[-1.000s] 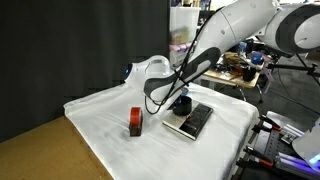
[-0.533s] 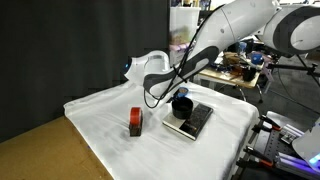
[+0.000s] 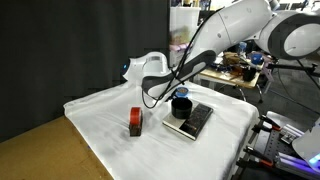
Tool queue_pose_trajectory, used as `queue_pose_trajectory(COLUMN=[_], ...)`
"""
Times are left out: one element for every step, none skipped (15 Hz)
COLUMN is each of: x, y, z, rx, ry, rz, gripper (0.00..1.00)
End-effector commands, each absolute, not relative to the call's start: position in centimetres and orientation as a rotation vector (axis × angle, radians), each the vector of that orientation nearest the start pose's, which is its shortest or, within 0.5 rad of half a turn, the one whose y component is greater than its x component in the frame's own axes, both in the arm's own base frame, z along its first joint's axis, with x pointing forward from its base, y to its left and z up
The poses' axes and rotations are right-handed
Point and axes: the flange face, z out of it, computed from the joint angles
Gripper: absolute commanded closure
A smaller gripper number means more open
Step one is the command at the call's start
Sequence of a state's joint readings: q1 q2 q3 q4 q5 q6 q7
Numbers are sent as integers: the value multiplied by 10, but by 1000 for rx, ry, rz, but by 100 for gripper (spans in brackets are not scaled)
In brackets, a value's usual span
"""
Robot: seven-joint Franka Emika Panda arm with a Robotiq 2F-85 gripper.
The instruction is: Remove the blue marker from the black mug and put it on the left side of the table
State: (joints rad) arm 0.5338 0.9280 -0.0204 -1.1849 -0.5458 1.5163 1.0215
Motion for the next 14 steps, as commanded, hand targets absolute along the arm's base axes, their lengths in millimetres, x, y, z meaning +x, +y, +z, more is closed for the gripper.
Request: queue_pose_trajectory(x=[637, 637, 637, 638, 639, 640, 640, 641, 642, 641, 641, 641, 641, 640], y=[295, 296, 295, 296, 296, 296, 297, 297, 297, 297, 298, 299, 301, 303], z=[203, 202, 201, 200, 199, 198, 198, 198, 199, 199, 198, 198, 196, 196], rx=[2274, 2274, 2275, 2276, 2278, 2278, 2279, 2281, 2282, 2285, 2288, 2292, 2296, 2300], ry=[-391, -391, -391, -391, -389, -387, -385, -383, -380, -374, -365, -356, -343, -333], rz=[-51, -52, -53, -53, -52, -51, -51, -50, -48, -48, -51, -54, -56, -57], gripper=[95, 95, 95, 95, 95, 95, 95, 95, 95, 95, 95, 95, 95, 95])
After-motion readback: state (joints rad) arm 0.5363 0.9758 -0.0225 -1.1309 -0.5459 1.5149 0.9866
